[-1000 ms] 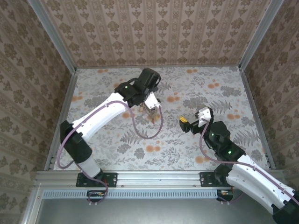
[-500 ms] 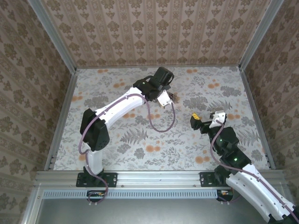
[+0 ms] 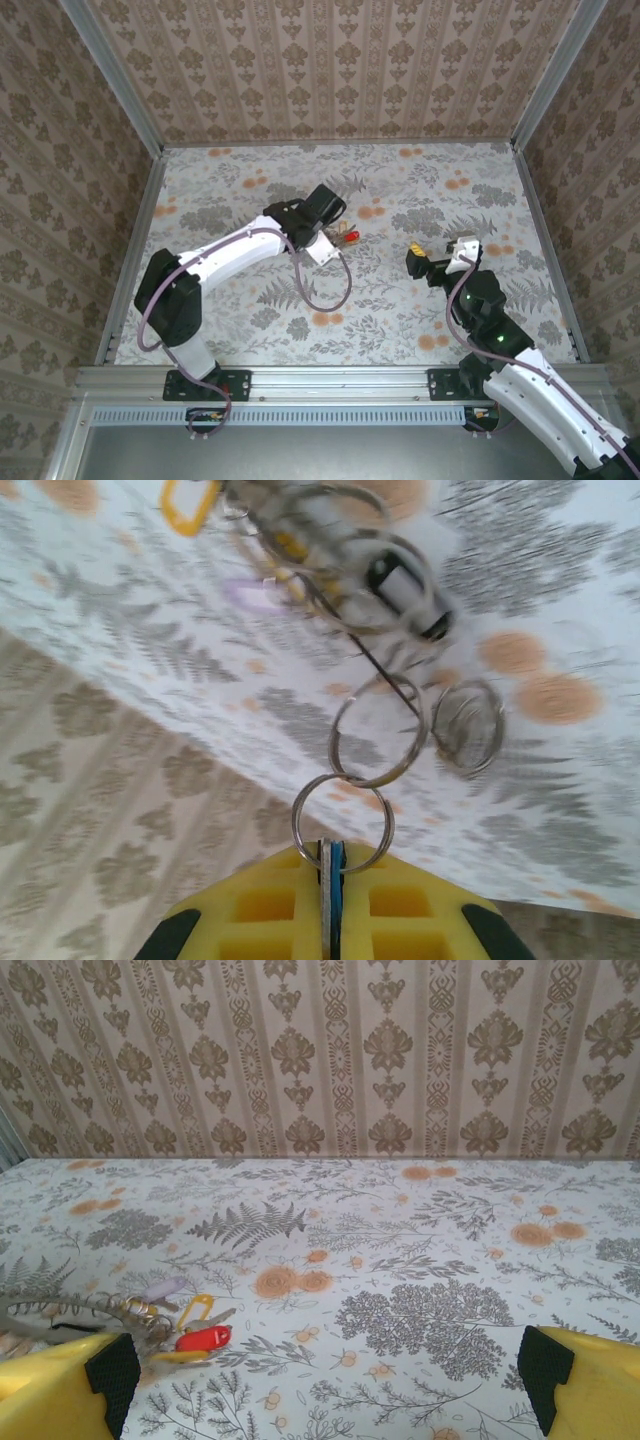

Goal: Put the keys on the keyring

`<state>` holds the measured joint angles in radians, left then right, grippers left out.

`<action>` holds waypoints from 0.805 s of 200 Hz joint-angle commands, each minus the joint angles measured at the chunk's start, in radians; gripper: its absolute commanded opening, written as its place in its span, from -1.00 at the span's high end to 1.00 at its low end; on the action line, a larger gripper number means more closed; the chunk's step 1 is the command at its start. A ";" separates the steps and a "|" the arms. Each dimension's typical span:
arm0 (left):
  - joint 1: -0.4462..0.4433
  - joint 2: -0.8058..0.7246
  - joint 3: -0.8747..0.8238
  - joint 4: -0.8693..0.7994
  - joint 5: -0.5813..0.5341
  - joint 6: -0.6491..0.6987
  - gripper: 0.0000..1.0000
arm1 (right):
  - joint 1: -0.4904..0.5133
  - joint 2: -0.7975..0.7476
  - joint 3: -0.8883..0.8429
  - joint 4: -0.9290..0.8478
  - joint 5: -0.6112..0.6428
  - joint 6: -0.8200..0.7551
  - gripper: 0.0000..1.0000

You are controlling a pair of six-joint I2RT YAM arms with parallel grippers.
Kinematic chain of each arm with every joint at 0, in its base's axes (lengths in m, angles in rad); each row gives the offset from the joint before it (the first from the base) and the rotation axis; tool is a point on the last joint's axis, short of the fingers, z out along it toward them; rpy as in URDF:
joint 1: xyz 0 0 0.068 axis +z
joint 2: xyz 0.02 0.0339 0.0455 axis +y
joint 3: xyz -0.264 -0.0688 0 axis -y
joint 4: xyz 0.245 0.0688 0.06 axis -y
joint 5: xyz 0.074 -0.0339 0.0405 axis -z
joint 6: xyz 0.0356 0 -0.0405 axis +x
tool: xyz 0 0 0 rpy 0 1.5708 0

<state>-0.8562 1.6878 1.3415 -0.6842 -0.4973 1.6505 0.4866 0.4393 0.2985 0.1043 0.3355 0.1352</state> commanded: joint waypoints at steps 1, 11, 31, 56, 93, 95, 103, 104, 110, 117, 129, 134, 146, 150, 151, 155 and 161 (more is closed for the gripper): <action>-0.024 -0.019 -0.048 -0.126 -0.047 -0.199 0.97 | -0.009 0.012 -0.015 0.036 -0.020 0.018 -0.99; -0.027 -0.019 -0.061 -0.157 -0.034 -0.269 0.94 | -0.008 0.023 -0.012 0.041 -0.028 0.017 -0.99; -0.025 -0.010 -0.073 -0.263 0.015 -0.435 0.91 | -0.009 0.035 -0.004 0.040 -0.036 0.017 -0.99; 0.000 -0.033 -0.170 -0.338 0.096 -0.579 0.89 | -0.013 0.027 0.002 0.021 -0.041 0.003 -0.99; 0.079 -0.069 -0.285 -0.406 0.210 -0.744 0.84 | -0.021 0.030 -0.006 0.015 -0.052 0.001 -0.99; 0.082 -0.071 -0.290 -0.410 0.215 -0.751 0.83 | -0.023 0.031 -0.006 0.016 -0.054 0.001 -0.99; 0.089 -0.074 -0.306 -0.425 0.230 -0.769 0.80 | -0.026 0.038 -0.006 0.021 -0.058 -0.002 -0.99; 0.089 -0.075 -0.309 -0.426 0.232 -0.772 0.79 | -0.026 0.040 -0.006 0.021 -0.059 -0.002 -0.99; 0.093 -0.075 -0.320 -0.430 0.244 -0.787 0.74 | -0.028 0.048 -0.004 0.025 -0.062 -0.007 -0.99; 0.100 -0.075 -0.328 -0.442 0.271 -0.802 0.68 | -0.033 0.062 -0.001 0.031 -0.066 -0.015 -0.99; 0.110 -0.072 -0.330 -0.458 0.322 -0.829 0.57 | -0.044 0.089 0.006 0.042 -0.076 -0.028 -0.99; 0.113 -0.072 -0.329 -0.460 0.340 -0.841 0.50 | -0.050 0.099 0.010 0.045 -0.082 -0.031 -0.99; 0.123 -0.078 -0.326 -0.470 0.398 -0.865 0.26 | -0.062 0.126 0.020 0.061 -0.098 -0.033 -0.99; 0.127 -0.081 -0.323 -0.473 0.415 -0.870 0.24 | -0.066 0.134 0.023 0.065 -0.103 -0.034 -0.99; 0.128 -0.083 -0.323 -0.474 0.420 -0.871 0.24 | -0.067 0.136 0.023 0.067 -0.103 -0.034 -0.99; 0.132 -0.087 -0.323 -0.476 0.437 -0.876 0.23 | -0.070 0.142 0.026 0.073 -0.108 -0.034 -0.99; 0.137 -0.095 -0.322 -0.481 0.459 -0.884 0.21 | -0.073 0.150 0.028 0.083 -0.111 -0.034 -0.99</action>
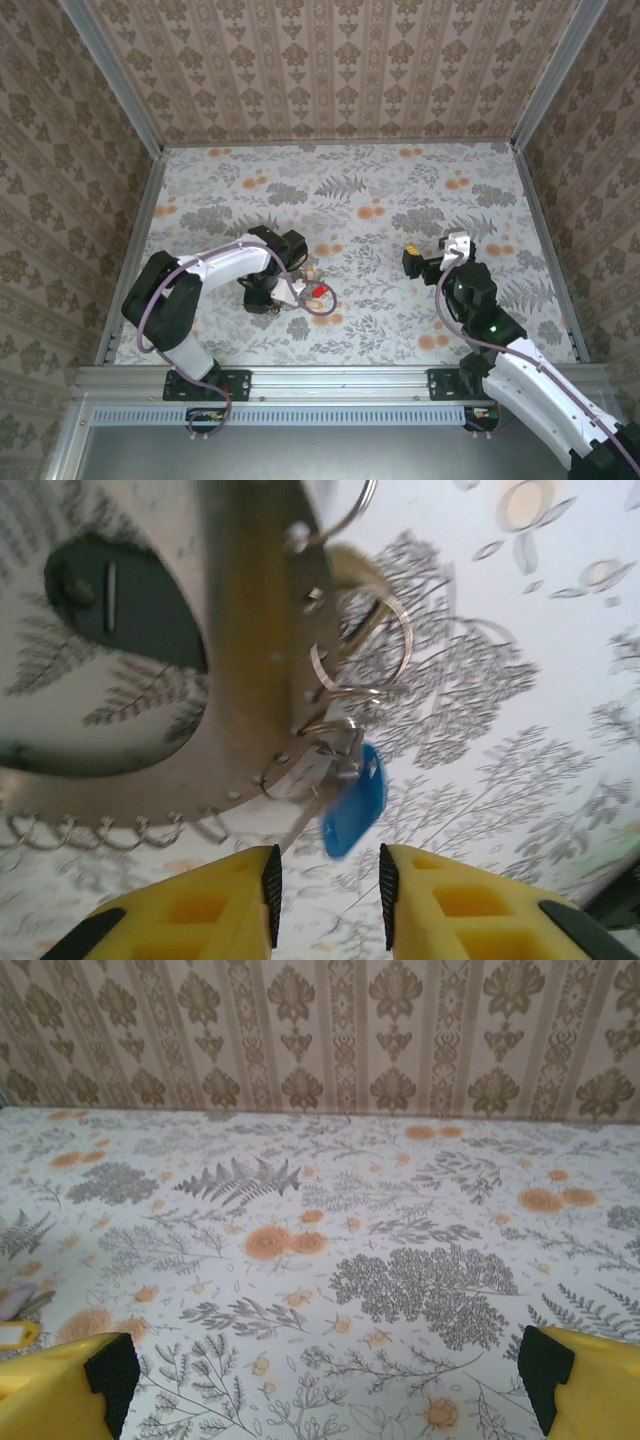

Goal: Put the keys on the keyring

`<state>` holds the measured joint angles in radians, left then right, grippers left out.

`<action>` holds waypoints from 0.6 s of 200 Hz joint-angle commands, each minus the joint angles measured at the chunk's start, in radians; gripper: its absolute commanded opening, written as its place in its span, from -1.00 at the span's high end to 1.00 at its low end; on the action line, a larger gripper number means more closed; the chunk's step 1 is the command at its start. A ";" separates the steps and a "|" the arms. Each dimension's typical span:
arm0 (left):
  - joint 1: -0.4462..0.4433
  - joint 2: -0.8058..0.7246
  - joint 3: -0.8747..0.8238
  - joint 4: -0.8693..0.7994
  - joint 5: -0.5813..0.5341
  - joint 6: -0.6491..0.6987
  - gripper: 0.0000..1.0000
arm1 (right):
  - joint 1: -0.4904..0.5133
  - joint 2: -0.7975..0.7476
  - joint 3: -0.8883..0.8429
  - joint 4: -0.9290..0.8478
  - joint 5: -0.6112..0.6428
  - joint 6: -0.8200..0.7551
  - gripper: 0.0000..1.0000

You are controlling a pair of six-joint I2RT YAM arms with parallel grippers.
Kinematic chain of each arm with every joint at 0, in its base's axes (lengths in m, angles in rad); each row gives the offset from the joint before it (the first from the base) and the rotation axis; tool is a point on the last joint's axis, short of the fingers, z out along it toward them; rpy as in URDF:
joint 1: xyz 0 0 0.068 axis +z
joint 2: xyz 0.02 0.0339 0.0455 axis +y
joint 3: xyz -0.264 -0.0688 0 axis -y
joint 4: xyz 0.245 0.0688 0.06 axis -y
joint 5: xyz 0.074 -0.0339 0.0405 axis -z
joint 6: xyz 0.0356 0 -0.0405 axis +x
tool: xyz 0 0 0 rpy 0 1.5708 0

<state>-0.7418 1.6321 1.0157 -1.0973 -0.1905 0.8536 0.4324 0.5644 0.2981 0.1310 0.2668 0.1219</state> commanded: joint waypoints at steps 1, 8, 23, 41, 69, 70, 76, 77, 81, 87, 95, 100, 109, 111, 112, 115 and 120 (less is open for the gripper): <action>0.024 -0.041 0.004 -0.070 0.155 -0.087 0.21 | -0.021 0.026 0.028 0.059 -0.042 -0.021 -0.99; 0.028 -0.049 0.006 -0.084 0.176 -0.092 0.20 | -0.027 0.033 0.033 0.066 -0.045 -0.021 -0.99; 0.042 -0.062 0.009 -0.105 0.170 -0.109 0.19 | -0.049 0.041 0.042 0.074 -0.050 -0.028 -0.99; 0.069 -0.095 0.024 -0.122 0.149 -0.139 0.19 | -0.086 0.048 0.057 0.081 -0.056 -0.043 -0.99; 0.148 -0.218 0.088 -0.053 0.194 -0.220 0.12 | -0.163 0.043 0.096 0.078 -0.078 -0.071 -0.99; 0.152 -0.227 0.091 -0.049 0.199 -0.223 0.11 | -0.165 0.043 0.098 0.077 -0.078 -0.072 -0.99; 0.174 -0.269 0.104 -0.017 0.231 -0.240 0.02 | -0.179 0.040 0.107 0.074 -0.080 -0.080 -0.99; 0.177 -0.276 0.107 -0.012 0.237 -0.241 0.01 | -0.180 0.039 0.109 0.073 -0.080 -0.082 -0.99; 0.193 -0.303 0.114 0.011 0.263 -0.254 -0.08 | -0.188 0.036 0.118 0.069 -0.081 -0.089 -0.99; 0.218 -0.345 0.122 0.050 0.309 -0.267 -0.30 | -0.196 0.033 0.129 0.062 -0.082 -0.100 -0.99; 0.255 -0.403 0.125 0.103 0.403 -0.276 -0.58 | -0.208 0.026 0.144 0.053 -0.082 -0.114 -0.99; 0.276 -0.438 0.123 0.139 0.474 -0.285 -0.71 | -0.212 0.020 0.153 0.047 -0.081 -0.122 -1.00; 0.346 -0.499 0.103 0.235 0.582 -0.331 -0.99 | -0.222 0.008 0.165 0.039 -0.071 -0.137 -0.99; 0.359 -0.519 0.095 0.255 0.601 -0.347 -1.00 | -0.223 0.005 0.167 0.039 -0.068 -0.139 -0.99; 0.365 -0.526 0.091 0.272 0.612 -0.355 -1.00 | -0.223 0.002 0.168 0.038 -0.066 -0.140 -0.99; 0.386 -0.548 0.077 0.317 0.635 -0.376 -1.00 | -0.225 -0.002 0.172 0.036 -0.060 -0.145 -0.99; 0.421 -0.581 0.054 0.388 0.679 -0.419 -1.00 | -0.228 -0.013 0.175 0.037 -0.049 -0.152 -0.99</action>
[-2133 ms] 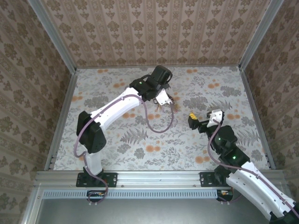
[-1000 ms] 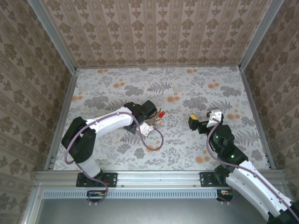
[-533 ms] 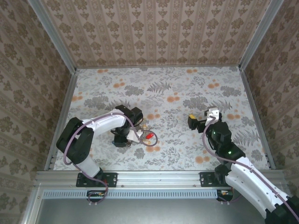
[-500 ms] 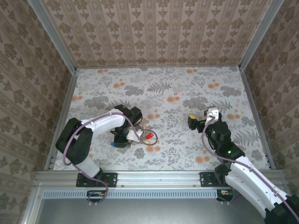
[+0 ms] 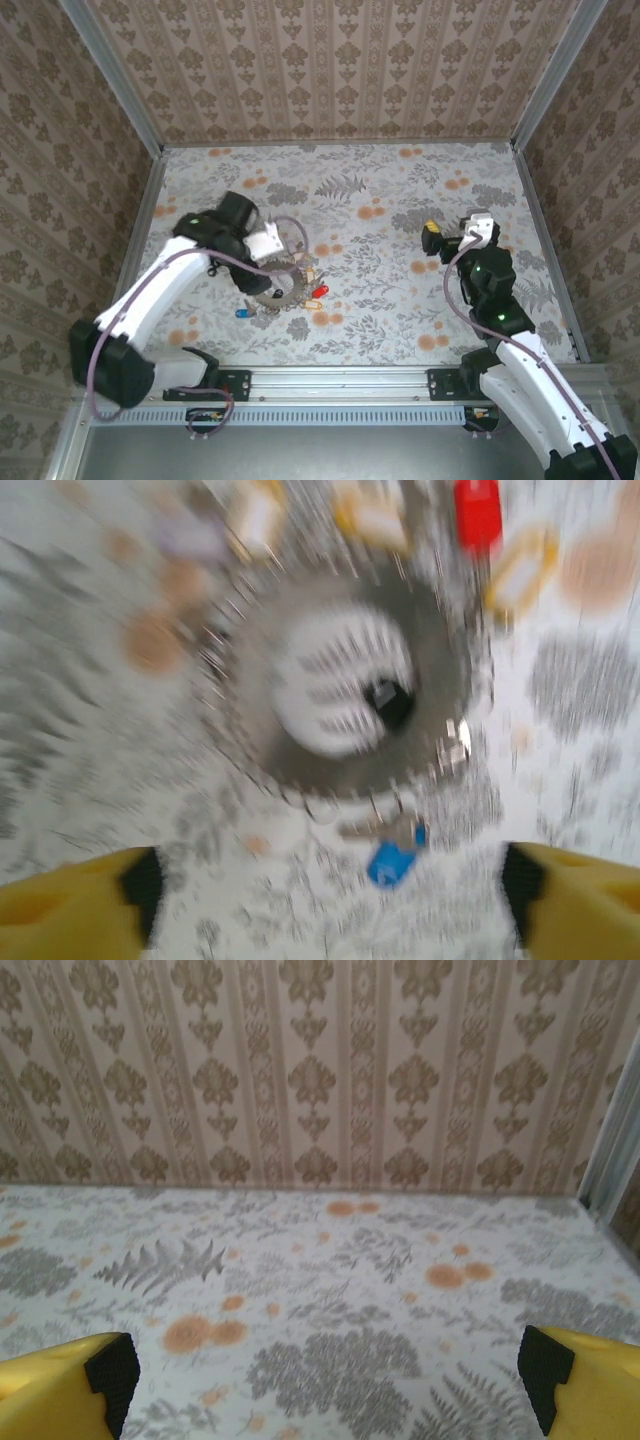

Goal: Put the keys on the keyring

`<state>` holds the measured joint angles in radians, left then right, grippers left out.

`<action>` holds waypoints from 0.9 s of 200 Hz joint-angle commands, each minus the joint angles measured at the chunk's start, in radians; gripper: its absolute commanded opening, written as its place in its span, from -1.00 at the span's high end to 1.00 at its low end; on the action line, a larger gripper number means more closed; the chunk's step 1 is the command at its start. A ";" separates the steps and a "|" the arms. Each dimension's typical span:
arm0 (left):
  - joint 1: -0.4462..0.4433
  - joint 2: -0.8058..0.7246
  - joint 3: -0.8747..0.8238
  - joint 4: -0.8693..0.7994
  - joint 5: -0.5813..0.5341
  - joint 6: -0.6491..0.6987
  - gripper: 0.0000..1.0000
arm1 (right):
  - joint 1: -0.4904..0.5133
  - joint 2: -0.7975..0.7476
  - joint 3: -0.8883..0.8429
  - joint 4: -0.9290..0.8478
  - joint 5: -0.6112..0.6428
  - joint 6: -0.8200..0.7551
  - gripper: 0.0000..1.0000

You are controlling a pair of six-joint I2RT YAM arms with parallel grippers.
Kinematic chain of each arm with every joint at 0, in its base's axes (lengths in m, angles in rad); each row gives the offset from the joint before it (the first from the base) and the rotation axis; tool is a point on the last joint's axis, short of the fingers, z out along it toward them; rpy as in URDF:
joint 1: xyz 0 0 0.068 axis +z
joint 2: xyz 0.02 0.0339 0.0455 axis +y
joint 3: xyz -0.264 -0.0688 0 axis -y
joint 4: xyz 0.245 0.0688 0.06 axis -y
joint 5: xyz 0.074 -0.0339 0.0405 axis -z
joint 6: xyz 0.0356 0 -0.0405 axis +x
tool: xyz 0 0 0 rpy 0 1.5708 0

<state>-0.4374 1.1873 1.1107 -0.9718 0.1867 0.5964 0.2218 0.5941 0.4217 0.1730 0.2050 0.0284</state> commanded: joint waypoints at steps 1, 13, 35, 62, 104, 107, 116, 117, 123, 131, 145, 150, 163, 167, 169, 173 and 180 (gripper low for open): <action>0.123 -0.145 -0.050 0.281 0.305 -0.175 -1.00 | -0.018 -0.044 0.053 -0.004 0.015 -0.060 -0.99; 0.197 -0.228 -0.151 0.506 0.326 -0.317 -1.00 | -0.024 -0.071 0.058 -0.008 0.028 -0.068 -0.99; 0.266 -0.322 -0.381 0.895 0.204 -0.579 -1.00 | -0.024 -0.123 0.031 -0.009 0.023 -0.100 -0.99; 0.296 -0.334 -0.582 1.084 -0.096 -0.631 -1.00 | -0.028 -0.145 -0.069 0.038 0.025 -0.124 -0.99; 0.341 -0.172 -0.707 1.292 -0.199 -0.559 -1.00 | -0.056 0.075 -0.258 0.387 -0.052 -0.059 -0.99; 0.345 -0.153 -0.707 1.304 -0.190 -0.545 -1.00 | -0.060 0.104 -0.266 0.419 -0.058 -0.060 -0.99; 0.355 -0.099 -0.713 1.351 -0.175 -0.515 -1.00 | -0.076 0.203 -0.274 0.499 -0.082 -0.067 -0.99; 0.356 -0.093 -0.714 1.358 -0.172 -0.513 -1.00 | -0.078 0.214 -0.274 0.508 -0.084 -0.069 -0.99; 0.366 -0.057 -0.714 1.389 -0.165 -0.512 -1.00 | -0.089 0.280 -0.271 0.547 -0.103 -0.073 -0.99; 0.381 -0.004 -0.718 1.439 -0.147 -0.515 -1.00 | -0.101 0.379 -0.270 0.624 -0.120 -0.080 -0.99; 0.393 0.092 -0.726 1.547 -0.136 -0.508 -1.00 | -0.119 0.552 -0.269 0.778 -0.131 -0.072 -0.99; 0.394 0.122 -0.717 1.578 -0.137 -0.498 -1.00 | -0.123 0.607 -0.262 0.822 -0.134 -0.070 -0.99; 0.395 0.177 -0.683 1.608 -0.122 -0.495 -1.00 | -0.129 0.726 -0.231 0.894 -0.143 -0.083 -0.99; 0.397 0.196 -0.681 1.638 -0.117 -0.493 -1.00 | -0.131 0.754 -0.218 0.901 -0.142 -0.086 -0.99; 0.397 0.204 -0.679 1.650 -0.115 -0.489 -1.00 | -0.133 0.769 -0.211 0.905 -0.143 -0.087 -0.99; 0.398 0.227 -0.671 1.662 -0.115 -0.489 -1.00 | -0.137 0.788 -0.197 0.906 -0.141 -0.082 -0.99; 0.409 0.268 -0.653 1.663 -0.120 -0.500 -1.00 | -0.145 0.842 -0.177 0.896 -0.142 -0.074 -0.99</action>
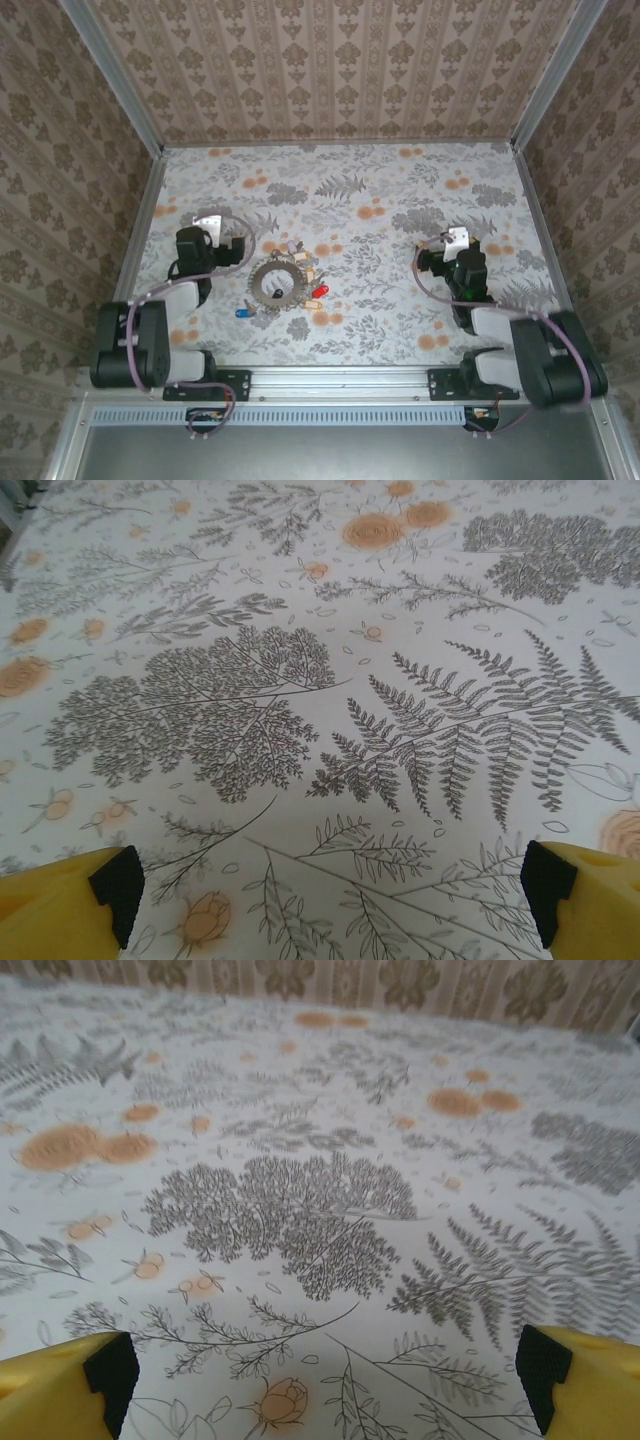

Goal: Put the keys on the keyring

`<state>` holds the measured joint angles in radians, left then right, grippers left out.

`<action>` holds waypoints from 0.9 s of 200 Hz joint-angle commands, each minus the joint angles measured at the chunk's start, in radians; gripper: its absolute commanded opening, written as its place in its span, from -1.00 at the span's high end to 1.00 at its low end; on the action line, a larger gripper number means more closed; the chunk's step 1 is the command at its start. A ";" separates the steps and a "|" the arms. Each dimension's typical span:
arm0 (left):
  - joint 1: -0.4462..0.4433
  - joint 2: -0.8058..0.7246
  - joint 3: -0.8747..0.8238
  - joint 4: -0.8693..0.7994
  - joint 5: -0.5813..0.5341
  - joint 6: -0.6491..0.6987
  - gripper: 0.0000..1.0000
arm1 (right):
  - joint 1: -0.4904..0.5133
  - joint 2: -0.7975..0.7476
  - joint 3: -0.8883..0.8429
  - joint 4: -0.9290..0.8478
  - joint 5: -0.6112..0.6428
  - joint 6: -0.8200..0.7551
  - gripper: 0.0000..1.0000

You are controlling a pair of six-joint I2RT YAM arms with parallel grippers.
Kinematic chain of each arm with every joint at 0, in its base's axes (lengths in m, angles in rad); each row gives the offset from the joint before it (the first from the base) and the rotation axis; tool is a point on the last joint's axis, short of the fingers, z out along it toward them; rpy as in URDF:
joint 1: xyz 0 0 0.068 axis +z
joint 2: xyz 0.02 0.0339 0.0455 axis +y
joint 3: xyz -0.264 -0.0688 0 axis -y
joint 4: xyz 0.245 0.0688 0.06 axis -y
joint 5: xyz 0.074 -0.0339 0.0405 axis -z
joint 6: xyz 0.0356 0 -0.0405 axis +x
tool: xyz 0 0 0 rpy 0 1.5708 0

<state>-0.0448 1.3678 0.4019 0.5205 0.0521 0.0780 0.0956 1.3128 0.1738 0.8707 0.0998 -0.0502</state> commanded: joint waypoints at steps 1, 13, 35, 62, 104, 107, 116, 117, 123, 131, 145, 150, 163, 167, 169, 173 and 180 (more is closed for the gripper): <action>0.018 0.094 0.056 0.176 0.016 0.017 -1.00 | -0.020 0.131 0.073 0.200 -0.038 0.005 -0.99; 0.031 0.149 0.030 0.272 0.009 -0.005 -1.00 | -0.026 0.218 0.084 0.274 -0.051 0.006 -0.99; 0.042 0.161 0.011 0.302 0.011 -0.014 -1.00 | -0.029 0.197 0.130 0.146 -0.065 0.003 -0.99; 0.041 0.173 0.006 0.337 0.011 -0.009 -1.00 | -0.046 0.217 0.198 0.053 -0.051 0.030 -0.99; 0.030 0.167 0.009 0.320 -0.039 -0.018 -1.00 | -0.070 0.214 0.231 -0.015 -0.012 0.080 -0.99; 0.030 0.168 0.009 0.319 -0.040 -0.018 -1.00 | -0.070 0.215 0.231 -0.013 -0.011 0.079 -0.99; 0.029 0.167 0.008 0.321 -0.040 -0.015 -1.00 | -0.071 0.215 0.230 -0.011 -0.011 0.080 -0.99; 0.029 0.167 0.008 0.322 -0.041 -0.016 -1.00 | -0.071 0.215 0.229 -0.011 -0.011 0.080 -0.99; 0.027 0.167 0.008 0.322 -0.045 -0.014 -1.00 | -0.070 0.216 0.230 -0.009 -0.011 0.079 -0.99; 0.023 0.167 0.006 0.323 -0.052 -0.012 -1.00 | -0.070 0.215 0.230 -0.010 -0.011 0.079 -0.99; 0.020 0.168 0.006 0.325 -0.056 -0.012 -1.00 | -0.070 0.215 0.230 -0.010 -0.011 0.079 -0.99; 0.020 0.167 0.005 0.325 -0.056 -0.011 -1.00 | -0.070 0.215 0.231 -0.013 -0.012 0.079 -0.99; 0.020 0.167 0.006 0.326 -0.057 -0.011 -1.00 | -0.071 0.217 0.235 -0.017 -0.013 0.079 -0.99; 0.019 0.167 0.006 0.325 -0.057 -0.012 -1.00 | -0.071 0.218 0.236 -0.018 -0.014 0.079 -0.99; 0.019 0.167 0.006 0.325 -0.057 -0.013 -1.00 | -0.071 0.220 0.237 -0.018 -0.013 0.079 -0.99; 0.019 0.167 0.006 0.326 -0.057 -0.012 -1.00 | -0.071 0.221 0.238 -0.020 -0.013 0.079 -0.99; 0.020 0.167 0.006 0.327 -0.056 -0.013 -1.00 | -0.074 0.221 0.243 -0.029 -0.019 0.082 -0.99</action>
<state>-0.0200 1.5387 0.4126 0.8162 0.0097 0.0780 0.0284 1.5318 0.3946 0.8635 0.0742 0.0078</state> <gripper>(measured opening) 0.999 0.995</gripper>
